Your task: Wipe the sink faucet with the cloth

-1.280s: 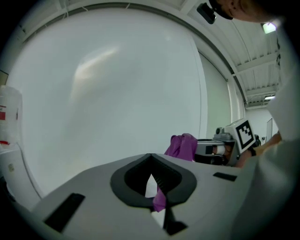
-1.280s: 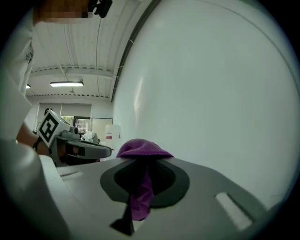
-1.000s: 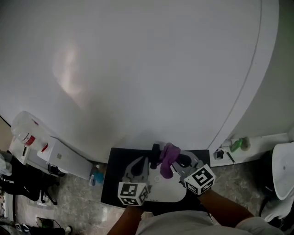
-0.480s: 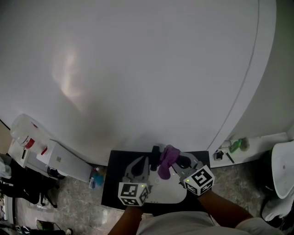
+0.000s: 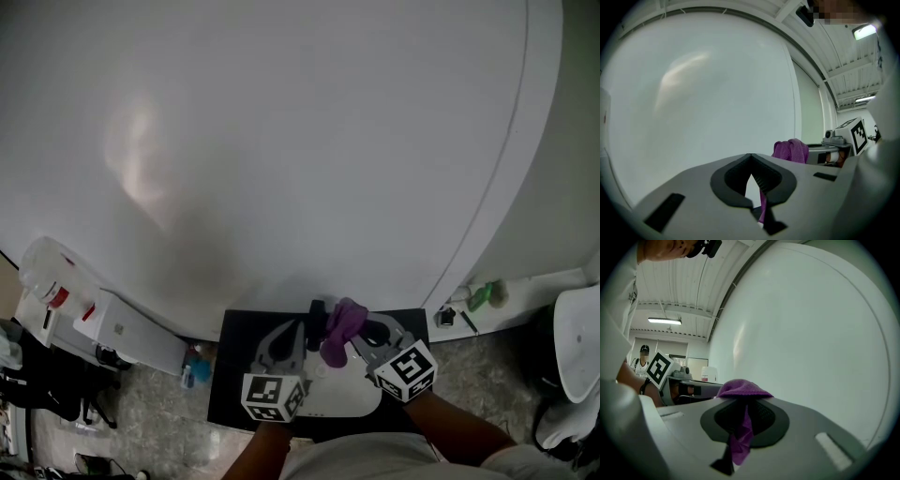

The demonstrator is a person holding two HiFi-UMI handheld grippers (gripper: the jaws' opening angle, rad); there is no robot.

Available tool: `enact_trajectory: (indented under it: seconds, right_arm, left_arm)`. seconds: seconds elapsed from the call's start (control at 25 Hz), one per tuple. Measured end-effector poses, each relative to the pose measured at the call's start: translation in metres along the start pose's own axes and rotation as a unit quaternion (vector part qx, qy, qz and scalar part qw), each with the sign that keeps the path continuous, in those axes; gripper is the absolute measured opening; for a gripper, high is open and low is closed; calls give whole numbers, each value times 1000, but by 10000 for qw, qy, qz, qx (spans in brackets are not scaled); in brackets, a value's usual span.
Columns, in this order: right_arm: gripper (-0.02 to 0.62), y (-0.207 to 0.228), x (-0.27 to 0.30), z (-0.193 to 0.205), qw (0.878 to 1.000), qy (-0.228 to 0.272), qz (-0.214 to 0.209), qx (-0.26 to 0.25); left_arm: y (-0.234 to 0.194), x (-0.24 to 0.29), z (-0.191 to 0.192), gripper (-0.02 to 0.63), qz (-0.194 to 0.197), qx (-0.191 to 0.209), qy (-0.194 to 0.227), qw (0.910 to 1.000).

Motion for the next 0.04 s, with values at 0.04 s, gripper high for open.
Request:
enact_trajectory:
  seconds: [0.04]
  right_arm:
    - [25,0,0,1,10000,-12,10,-1]
  left_arm:
    - [0,0,0,6,2,-2,-1,10000]
Point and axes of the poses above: the fingertips, and each gripper's own axes: x forward along the fingers, y to its right, z out of its underside, the point moved 5 cm from there along -x, backward along the fingers, and after that the axes turned 5 degrees about y, right-handed, at the moved point
